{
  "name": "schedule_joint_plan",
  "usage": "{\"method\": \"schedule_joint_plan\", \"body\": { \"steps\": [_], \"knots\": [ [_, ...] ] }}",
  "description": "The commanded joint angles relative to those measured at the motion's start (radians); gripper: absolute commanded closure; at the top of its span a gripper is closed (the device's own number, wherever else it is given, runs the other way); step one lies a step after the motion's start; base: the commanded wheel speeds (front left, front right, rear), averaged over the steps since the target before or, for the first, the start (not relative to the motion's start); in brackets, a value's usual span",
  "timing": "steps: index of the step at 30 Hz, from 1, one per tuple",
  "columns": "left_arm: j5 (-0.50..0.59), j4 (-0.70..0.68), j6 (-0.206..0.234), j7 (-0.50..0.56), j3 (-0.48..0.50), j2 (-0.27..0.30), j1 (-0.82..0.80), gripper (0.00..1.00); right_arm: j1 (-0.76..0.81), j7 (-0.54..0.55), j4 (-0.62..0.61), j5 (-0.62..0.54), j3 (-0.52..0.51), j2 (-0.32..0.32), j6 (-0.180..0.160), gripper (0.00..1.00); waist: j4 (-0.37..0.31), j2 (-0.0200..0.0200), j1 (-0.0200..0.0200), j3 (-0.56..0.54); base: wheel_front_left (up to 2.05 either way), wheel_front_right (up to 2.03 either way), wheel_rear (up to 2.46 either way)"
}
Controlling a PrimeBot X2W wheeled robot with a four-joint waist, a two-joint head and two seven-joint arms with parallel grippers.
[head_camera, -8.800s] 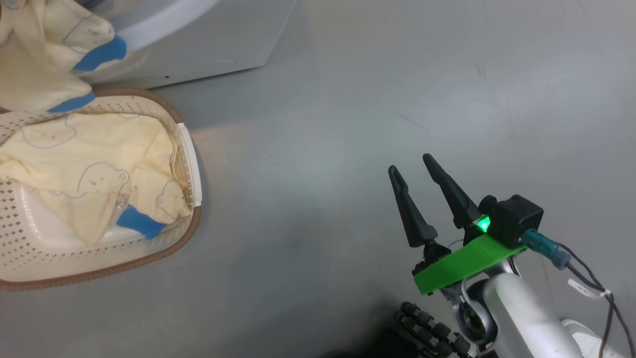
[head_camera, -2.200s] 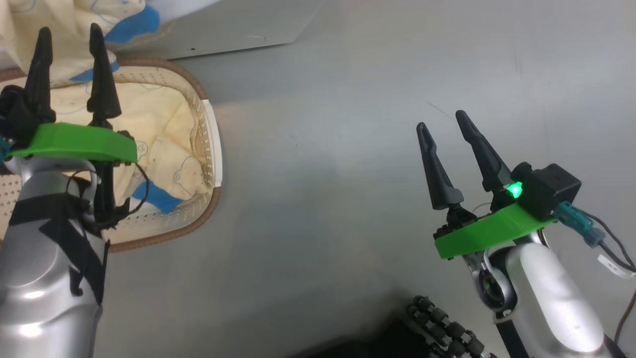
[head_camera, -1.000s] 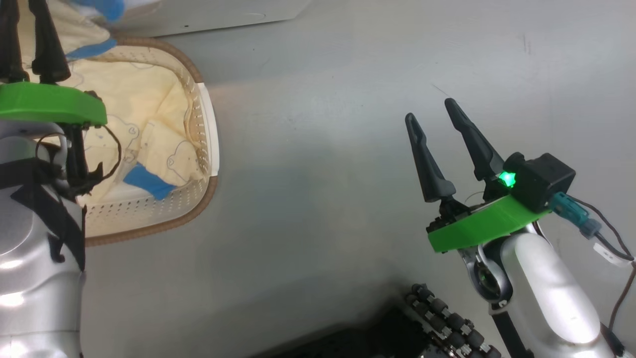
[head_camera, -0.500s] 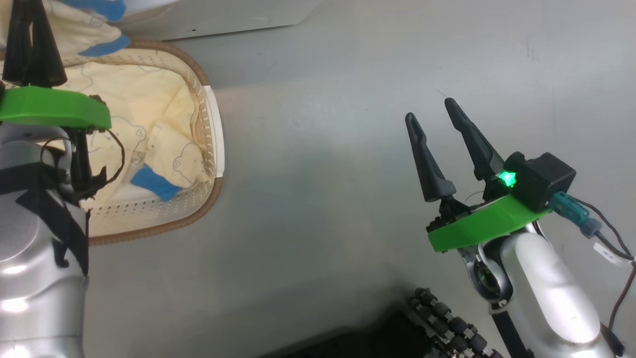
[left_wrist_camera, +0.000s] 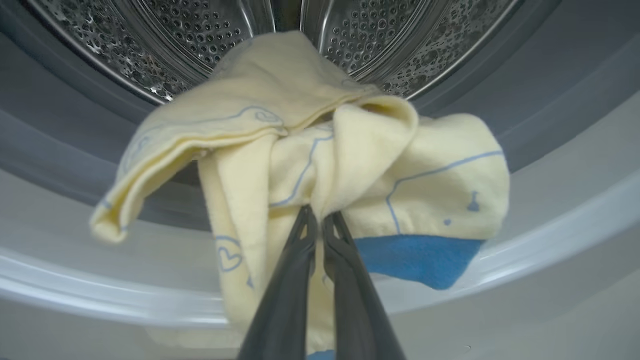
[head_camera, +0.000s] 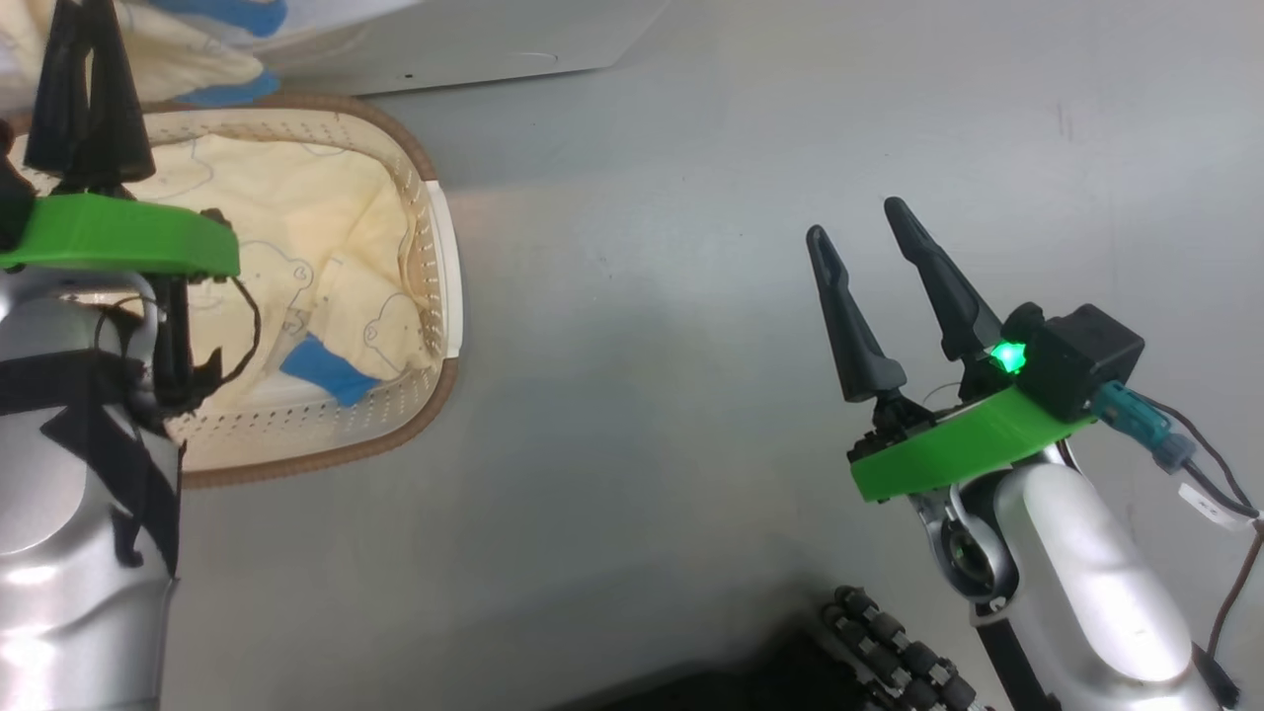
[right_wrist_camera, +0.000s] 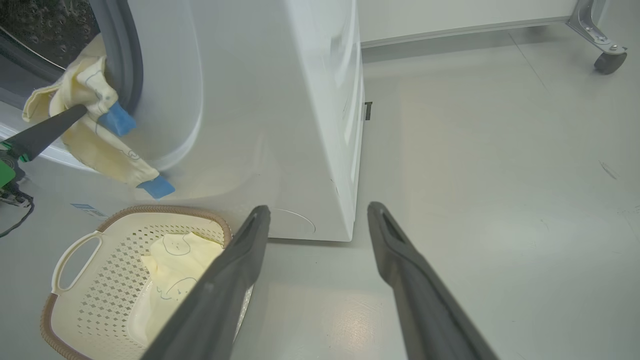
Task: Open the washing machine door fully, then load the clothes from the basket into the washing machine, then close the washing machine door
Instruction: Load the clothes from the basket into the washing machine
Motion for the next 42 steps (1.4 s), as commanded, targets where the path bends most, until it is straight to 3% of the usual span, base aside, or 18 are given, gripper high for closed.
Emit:
{"method": "schedule_joint_plan", "body": {
  "steps": [1, 12, 21, 30, 42],
  "knots": [
    [0.011, -0.052, 0.010, 0.011, 0.022, 0.042, 0.016, 1.00, 0.031, -0.006, -0.024, 0.008, 0.018, -0.010, 0.002, 0.00, -0.002, 0.0000, 0.0000, -0.003, 0.00, 0.00, 0.00],
    [0.031, -0.165, 0.032, 0.110, 0.017, 0.091, 0.006, 1.00, 0.038, -0.006, -0.024, 0.027, 0.032, -0.010, 0.002, 0.00, -0.022, 0.0000, 0.0000, -0.015, 0.00, 0.00, 0.00],
    [0.074, -0.194, 0.030, 0.238, -0.029, 0.134, -0.125, 1.00, 0.046, -0.006, -0.019, 0.052, 0.054, -0.010, 0.002, 0.00, -0.040, 0.0000, 0.0000, -0.024, 0.00, 0.00, 0.00],
    [0.094, -0.061, 0.041, 0.273, -0.050, 0.144, -0.285, 1.00, 0.058, -0.006, -0.012, 0.068, 0.072, -0.010, 0.002, 0.00, -0.066, 0.0000, 0.0000, -0.041, 0.00, 0.00, 0.00],
    [0.128, 0.221, 0.043, 0.207, -0.082, 0.177, -0.483, 1.00, 0.104, -0.006, -0.002, 0.059, 0.075, -0.010, 0.002, 0.00, -0.098, 0.0000, 0.0000, -0.052, 0.00, 0.00, 0.00]
  ]
}}
